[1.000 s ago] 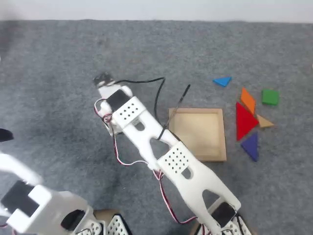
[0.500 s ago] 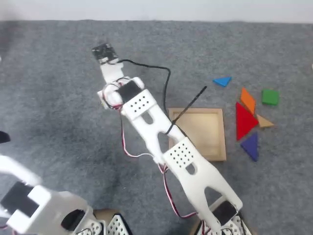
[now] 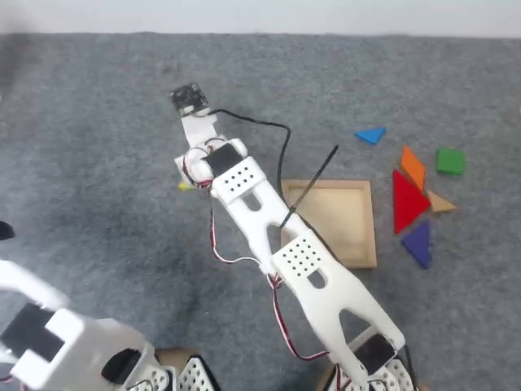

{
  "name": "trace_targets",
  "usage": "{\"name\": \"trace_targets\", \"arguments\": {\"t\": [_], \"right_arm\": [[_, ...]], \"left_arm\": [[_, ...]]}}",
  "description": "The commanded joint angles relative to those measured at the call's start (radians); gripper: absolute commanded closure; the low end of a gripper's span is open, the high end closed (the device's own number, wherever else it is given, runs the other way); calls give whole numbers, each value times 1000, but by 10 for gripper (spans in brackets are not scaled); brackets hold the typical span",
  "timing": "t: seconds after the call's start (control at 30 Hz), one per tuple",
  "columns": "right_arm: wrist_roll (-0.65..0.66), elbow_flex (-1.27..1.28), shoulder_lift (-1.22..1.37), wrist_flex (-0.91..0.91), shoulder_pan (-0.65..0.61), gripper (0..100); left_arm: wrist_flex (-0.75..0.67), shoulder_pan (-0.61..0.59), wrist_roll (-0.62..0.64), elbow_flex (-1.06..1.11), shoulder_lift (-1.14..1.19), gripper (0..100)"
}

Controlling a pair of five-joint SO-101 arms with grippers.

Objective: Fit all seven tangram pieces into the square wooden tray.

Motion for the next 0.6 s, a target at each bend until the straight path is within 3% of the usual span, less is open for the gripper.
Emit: {"name": "trace_targets", "arguments": {"t": [0.0, 0.1, 0.27, 0.43, 0.5, 0.57], "right_arm": [[14, -20, -81, 275, -84, 701], [14, -15, -113, 403, -137, 701], [17, -11, -128, 400, -140, 702], [150, -11, -173, 401, -134, 702], [80, -11, -202, 401, -133, 702], [-81, -11, -236, 400, -133, 702]], "left_arm": [[-6, -5, 9, -33, -18, 679], [-6, -5, 9, -33, -18, 679], [11, -5, 9, -35, -20, 679], [11, -5, 9, -35, -20, 679], [8, -3, 9, -35, -20, 679], [8, 2, 9, -35, -20, 679]]}}
